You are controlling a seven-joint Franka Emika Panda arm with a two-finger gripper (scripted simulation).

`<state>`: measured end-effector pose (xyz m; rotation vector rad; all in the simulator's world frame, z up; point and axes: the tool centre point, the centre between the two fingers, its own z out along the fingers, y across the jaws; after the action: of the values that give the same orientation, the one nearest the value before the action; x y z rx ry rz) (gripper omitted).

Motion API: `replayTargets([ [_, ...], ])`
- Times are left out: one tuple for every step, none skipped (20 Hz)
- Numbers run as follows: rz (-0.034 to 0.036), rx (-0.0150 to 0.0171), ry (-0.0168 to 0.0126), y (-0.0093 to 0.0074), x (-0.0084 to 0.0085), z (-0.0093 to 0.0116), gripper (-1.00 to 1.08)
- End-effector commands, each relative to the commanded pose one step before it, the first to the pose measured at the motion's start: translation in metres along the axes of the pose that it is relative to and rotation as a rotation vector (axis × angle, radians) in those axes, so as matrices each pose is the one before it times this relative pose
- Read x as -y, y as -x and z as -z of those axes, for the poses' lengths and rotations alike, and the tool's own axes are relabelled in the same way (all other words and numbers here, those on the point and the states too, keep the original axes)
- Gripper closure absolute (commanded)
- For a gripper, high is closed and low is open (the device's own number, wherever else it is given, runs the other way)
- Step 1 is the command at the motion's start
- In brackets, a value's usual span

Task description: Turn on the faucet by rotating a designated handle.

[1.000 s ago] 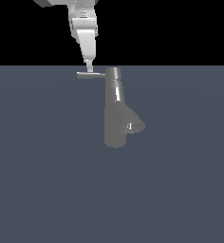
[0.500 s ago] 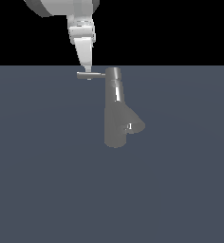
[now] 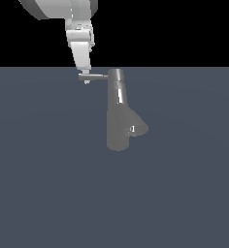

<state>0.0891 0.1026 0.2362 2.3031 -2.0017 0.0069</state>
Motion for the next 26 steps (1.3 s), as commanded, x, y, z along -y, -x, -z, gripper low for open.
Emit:
replayTargets([
  [-0.00287, 0.00587, 0.00008, 0.00292, -0.00012, -0.0012, 1.08],
  [0.0, 0.0, 0.0, 0.0, 0.0, 0.0, 1.08],
  [0.0, 0.0, 0.0, 0.0, 0.0, 0.0, 1.08],
  [0.0, 0.0, 0.0, 0.0, 0.0, 0.0, 1.08],
  [0.00088, -0.00076, 0.00026, -0.00008, -0.00002, 0.0, 1.08],
  [0.0, 0.0, 0.0, -0.00002, -0.00257, 0.00103, 1.08],
  [0.0, 0.0, 0.0, -0.00002, -0.00259, 0.00104, 1.08],
  [0.0, 0.0, 0.0, -0.00002, -0.0026, 0.00105, 1.08],
  [0.0, 0.0, 0.0, -0.00002, -0.00262, 0.00105, 1.08],
  [0.0, 0.0, 0.0, -0.00002, -0.00264, 0.00106, 1.08],
  [0.0, 0.0, 0.0, -0.00002, -0.00265, 0.00107, 1.08],
  [0.0, 0.0, 0.0, -0.00002, -0.00267, 0.00107, 1.08],
  [0.0, 0.0, 0.0, -0.00002, -0.00268, 0.00108, 1.08],
  [0.0, 0.0, 0.0, -0.00002, -0.0027, 0.00109, 1.08],
  [0.0, 0.0, 0.0, -0.00002, -0.00271, 0.00109, 1.08],
  [0.0, 0.0, 0.0, -0.00002, -0.00272, 0.0011, 1.08],
  [0.0, 0.0, 0.0, -0.00002, -0.00274, 0.00111, 1.08],
  [-0.00034, 0.00059, -0.00009, -0.0004, -0.00278, 0.00117, 1.08],
  [0.0, 0.0, 0.0, -0.00002, -0.00276, 0.00112, 1.08],
  [0.0, 0.0, 0.0, -0.00002, -0.00278, 0.00113, 1.08],
  [0.0, 0.0, 0.0, -0.00002, -0.00279, 0.00113, 1.08],
  [0.0, 0.0, 0.0, -0.00002, -0.0028, 0.00114, 1.08],
  [0.0, 0.0, 0.0, -0.00002, -0.00281, 0.00114, 1.08],
  [0.0, 0.0, 0.0, -0.00002, -0.00282, 0.00115, 1.08],
  [0.0, 0.0, 0.0, -0.00002, -0.00283, 0.00115, 1.08],
  [0.0, 0.0, 0.0, -0.00002, -0.00284, 0.00116, 1.08],
])
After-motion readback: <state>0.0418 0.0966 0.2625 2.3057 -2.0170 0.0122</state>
